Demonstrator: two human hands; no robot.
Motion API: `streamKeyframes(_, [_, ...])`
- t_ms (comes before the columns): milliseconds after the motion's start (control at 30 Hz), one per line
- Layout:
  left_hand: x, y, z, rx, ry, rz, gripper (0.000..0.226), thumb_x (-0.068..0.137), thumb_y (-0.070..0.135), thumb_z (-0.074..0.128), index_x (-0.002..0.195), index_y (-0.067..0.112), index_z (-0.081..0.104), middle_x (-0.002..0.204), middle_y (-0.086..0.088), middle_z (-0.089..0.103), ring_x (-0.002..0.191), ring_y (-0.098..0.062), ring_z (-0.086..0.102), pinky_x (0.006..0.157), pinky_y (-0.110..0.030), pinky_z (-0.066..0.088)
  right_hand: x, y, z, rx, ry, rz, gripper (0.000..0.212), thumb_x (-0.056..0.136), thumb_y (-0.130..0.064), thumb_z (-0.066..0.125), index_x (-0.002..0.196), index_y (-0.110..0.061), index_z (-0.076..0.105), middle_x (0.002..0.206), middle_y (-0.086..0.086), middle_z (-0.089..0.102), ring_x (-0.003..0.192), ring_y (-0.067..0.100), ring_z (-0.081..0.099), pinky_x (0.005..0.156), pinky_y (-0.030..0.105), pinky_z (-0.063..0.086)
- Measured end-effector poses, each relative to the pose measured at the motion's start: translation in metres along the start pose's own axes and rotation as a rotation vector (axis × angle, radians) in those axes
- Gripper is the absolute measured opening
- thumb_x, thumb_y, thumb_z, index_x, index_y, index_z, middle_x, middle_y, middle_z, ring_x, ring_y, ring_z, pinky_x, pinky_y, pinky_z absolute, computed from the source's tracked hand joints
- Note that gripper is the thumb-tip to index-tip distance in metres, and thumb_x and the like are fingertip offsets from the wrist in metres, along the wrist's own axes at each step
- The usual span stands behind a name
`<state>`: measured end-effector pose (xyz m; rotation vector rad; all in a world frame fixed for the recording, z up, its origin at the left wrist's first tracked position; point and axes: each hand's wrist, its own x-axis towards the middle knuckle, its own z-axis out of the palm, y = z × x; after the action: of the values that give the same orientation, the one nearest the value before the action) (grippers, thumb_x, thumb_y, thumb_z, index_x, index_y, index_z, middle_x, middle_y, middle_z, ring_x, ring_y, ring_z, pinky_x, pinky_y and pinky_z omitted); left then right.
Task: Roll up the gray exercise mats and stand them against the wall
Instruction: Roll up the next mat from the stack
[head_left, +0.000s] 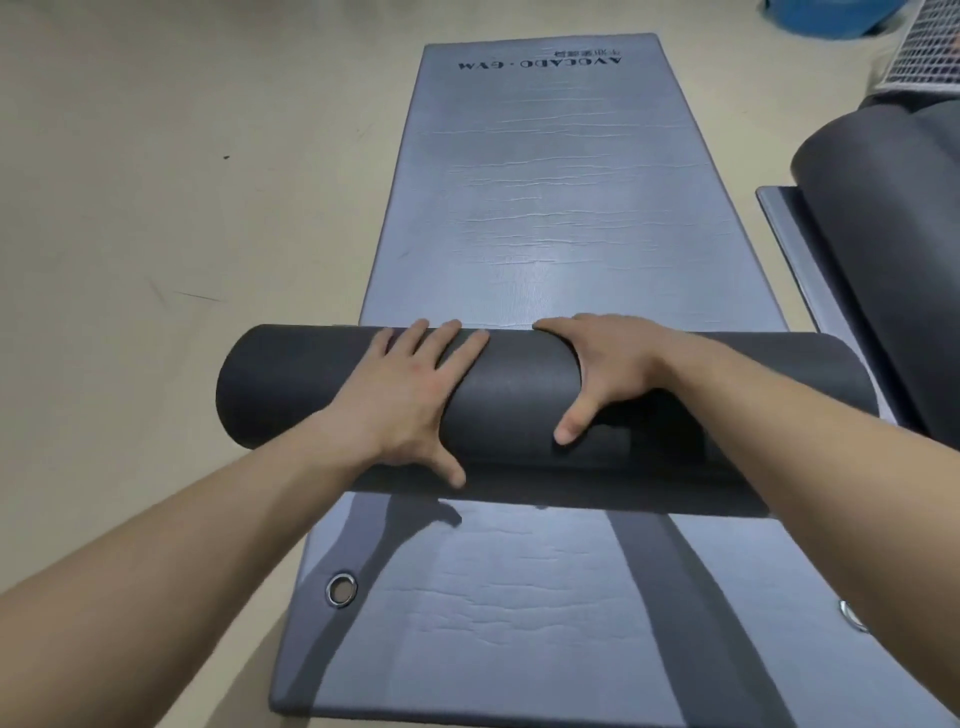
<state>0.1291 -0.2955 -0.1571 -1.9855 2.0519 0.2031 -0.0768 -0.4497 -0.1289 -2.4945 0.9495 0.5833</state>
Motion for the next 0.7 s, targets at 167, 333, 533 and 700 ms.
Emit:
streamKeyframes(167, [0.047,-0.024,-0.023,-0.138,-0.077,0.006,0.141,0.044,0.091,0.070,0.160,0.037,0.010,0.157,0.006,0.040,0.133,-0.025,0.050,0.109,-0.046,0.043,-0.018,-0.007,0.059,-0.288,0.377,0.073,0.153,0.039,-0.084,0.080,0.162,-0.024,0.012,0.163,0.013,0.027,0.148,0.039,0.029,0.119,0.062,0.020])
streamKeyframes(333, [0.052,-0.013,-0.032,-0.162,-0.155,-0.098,0.124,0.043,0.092,0.071,0.147,0.036,0.033,0.125,0.006,0.059,0.107,-0.025,0.061,0.093,-0.044,0.053,-0.005,0.030,0.070,-0.447,0.554,-0.113,0.140,0.041,-0.052,0.096,0.159,-0.022,0.026,0.157,0.016,0.039,0.141,0.041,0.040,0.113,0.064,0.030])
streamKeyframes(533, [0.029,0.031,-0.025,-0.420,-0.214,-0.264,0.102,0.051,0.100,0.056,0.131,0.037,0.054,0.113,0.010,0.067,0.099,-0.020,0.062,0.086,-0.037,0.051,-0.005,0.031,0.049,-0.374,0.478,0.269,0.115,0.084,-0.014,0.075,0.160,-0.041,-0.007,0.165,0.023,0.012,0.138,0.050,0.038,0.103,0.061,0.039])
streamKeyframes(700, [-0.008,0.043,-0.001,-0.771,-0.151,-0.317,0.099,0.057,0.101,0.051,0.139,0.046,0.050,0.124,0.016,0.069,0.107,-0.015,0.066,0.098,-0.039,0.052,-0.036,0.007,0.109,0.555,0.445,0.423,0.057,0.100,-0.029,0.048,0.154,-0.019,0.033,0.114,0.013,0.065,0.093,0.035,0.065,0.081,0.041,0.052])
